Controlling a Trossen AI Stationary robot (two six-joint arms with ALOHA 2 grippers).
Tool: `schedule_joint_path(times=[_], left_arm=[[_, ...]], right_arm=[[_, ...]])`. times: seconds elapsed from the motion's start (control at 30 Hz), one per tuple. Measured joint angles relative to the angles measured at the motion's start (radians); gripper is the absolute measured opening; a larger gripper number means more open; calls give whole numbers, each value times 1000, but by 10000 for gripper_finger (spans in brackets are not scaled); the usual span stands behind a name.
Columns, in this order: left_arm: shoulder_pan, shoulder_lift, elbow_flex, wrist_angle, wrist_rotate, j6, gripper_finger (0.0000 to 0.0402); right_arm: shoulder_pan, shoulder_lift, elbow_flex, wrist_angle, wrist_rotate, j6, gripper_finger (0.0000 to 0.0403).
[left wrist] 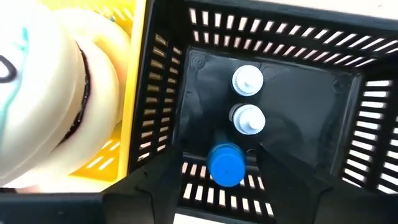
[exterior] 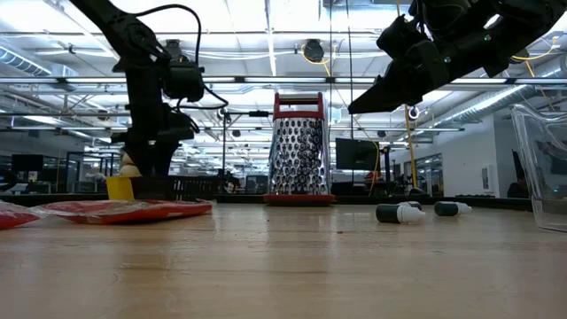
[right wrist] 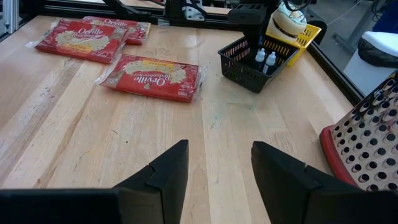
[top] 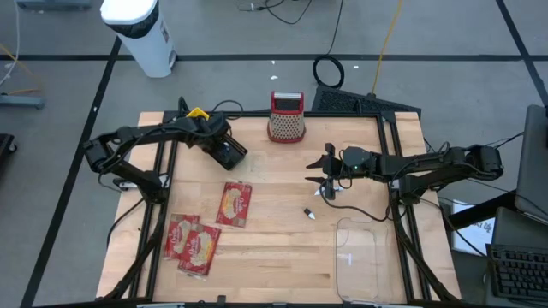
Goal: Pick & Place Food Item
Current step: Put the top green food coloring bottle into the black bin
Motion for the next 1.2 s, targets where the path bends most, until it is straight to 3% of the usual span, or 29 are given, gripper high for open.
schedule_joint_path(times=[0.27,0.47,0.77,0.97,1.2], left_arm=[[-4,-39,78,-35,1,35,200],[-31,-142,143,-29,5,43,198],[-178,-262,146,293,0,95,198],[-278,-233,147,483,0,190,198],[-322,-140,145,528,0,236,198]], right_arm=[[0,0,0,0,0,0,167],[0,0,0,-34,0,0,167],[2,0,0,-475,6,20,167],[2,0,0,-622,6,33,167],[2,0,0,-728,2,52,167]])
